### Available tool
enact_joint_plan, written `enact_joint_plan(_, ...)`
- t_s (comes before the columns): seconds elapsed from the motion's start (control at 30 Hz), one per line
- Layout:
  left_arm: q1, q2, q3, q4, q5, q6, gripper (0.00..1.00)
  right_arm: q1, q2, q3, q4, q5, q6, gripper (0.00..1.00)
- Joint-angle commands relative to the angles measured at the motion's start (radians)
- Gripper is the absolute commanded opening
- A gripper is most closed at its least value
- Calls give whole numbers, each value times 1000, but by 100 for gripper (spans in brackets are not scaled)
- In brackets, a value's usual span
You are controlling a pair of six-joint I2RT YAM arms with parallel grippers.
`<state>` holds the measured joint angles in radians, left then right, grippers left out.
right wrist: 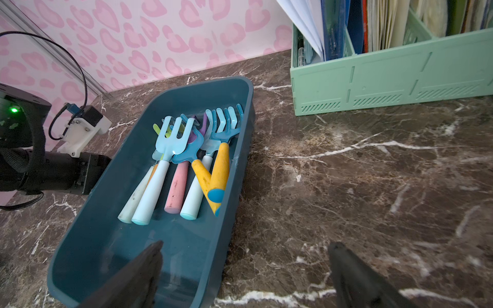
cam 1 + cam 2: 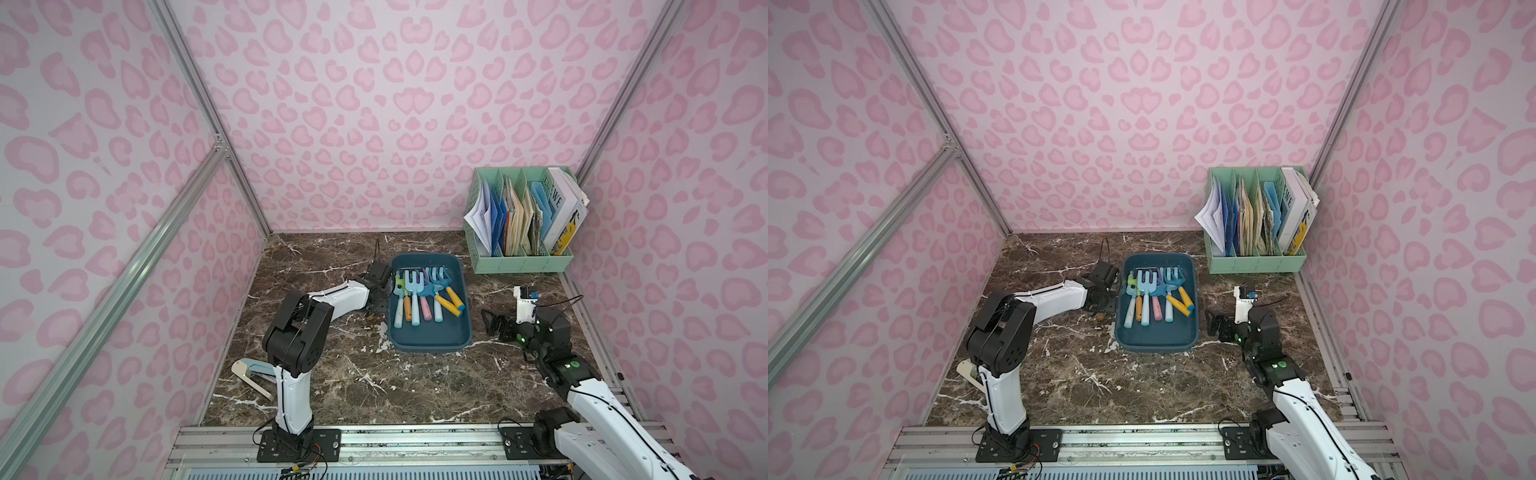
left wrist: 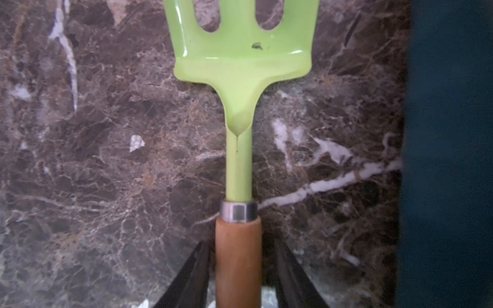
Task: Take the hand rake out of the storage box
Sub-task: Place the rake at the center of the board, then pick up the rake from the storage box.
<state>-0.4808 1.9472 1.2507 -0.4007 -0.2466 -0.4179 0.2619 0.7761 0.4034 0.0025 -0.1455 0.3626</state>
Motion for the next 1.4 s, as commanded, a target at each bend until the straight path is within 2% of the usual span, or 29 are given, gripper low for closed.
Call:
enact_joint_plan(0.0, 1, -27, 4, -44, 11, 21, 55, 1, 0, 12, 0, 2, -1, 99)
enact_joint_plan(0.17, 1, -81, -6, -73, -29, 23, 66, 1, -17, 17, -24, 47, 4, 99)
enact_joint_plan(0.3, 1, -134, -20, -96, -36, 18, 97, 1, -55, 5, -28, 80, 15, 100)
enact_joint_plan(0.47, 1, -248, -29, -135, -15, 6, 98, 2, -67, -9, -22, 76, 28, 100)
enact_joint_plan(0.73, -11, -475, -79, -137, 72, -51, 93, 11, 3, 45, -39, 10, -17, 97)
enact_joint_plan(0.8, -19, -535, -116, -119, 101, -49, 98, 30, 24, 74, -57, 4, -23, 97)
enact_joint_plan(0.97, -35, -675, -196, -115, 144, -47, 99, 147, 96, 147, -74, 41, -4, 93)
enact_joint_plan(1.17, -63, -865, -306, -115, 129, -49, 98, 379, 318, 283, -64, 170, 44, 89)
enact_joint_plan(1.37, -71, -1062, -400, -136, 124, -30, 98, 436, 601, 430, -71, 181, 92, 72)
